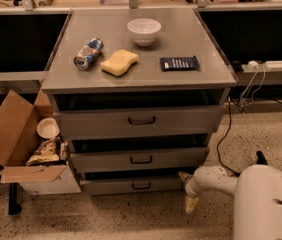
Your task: Open bottom drawer
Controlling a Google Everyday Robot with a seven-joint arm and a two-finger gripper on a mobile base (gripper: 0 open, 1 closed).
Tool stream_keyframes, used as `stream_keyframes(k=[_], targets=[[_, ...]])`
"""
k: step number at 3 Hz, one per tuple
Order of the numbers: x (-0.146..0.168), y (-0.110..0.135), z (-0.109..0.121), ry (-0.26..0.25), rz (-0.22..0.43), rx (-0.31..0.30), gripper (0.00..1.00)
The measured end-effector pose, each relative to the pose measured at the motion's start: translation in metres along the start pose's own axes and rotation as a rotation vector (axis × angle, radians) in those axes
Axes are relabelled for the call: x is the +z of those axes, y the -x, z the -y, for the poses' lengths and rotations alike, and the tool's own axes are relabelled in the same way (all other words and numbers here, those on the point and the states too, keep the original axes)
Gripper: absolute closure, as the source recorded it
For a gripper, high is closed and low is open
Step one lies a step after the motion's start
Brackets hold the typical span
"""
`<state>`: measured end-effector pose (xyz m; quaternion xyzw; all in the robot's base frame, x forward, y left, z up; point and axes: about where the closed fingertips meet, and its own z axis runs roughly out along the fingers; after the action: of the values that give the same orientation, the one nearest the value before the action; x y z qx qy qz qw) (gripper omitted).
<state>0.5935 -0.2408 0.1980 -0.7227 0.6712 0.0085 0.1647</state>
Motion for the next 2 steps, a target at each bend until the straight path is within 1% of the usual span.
stream_keyframes(k=[1,2], targets=[[-0.003,0.015,0.008,-0.046,-0.001,-0.064,0.0],[0.008,0.029,0.009,-0.038,0.021,-0.087,0.0]])
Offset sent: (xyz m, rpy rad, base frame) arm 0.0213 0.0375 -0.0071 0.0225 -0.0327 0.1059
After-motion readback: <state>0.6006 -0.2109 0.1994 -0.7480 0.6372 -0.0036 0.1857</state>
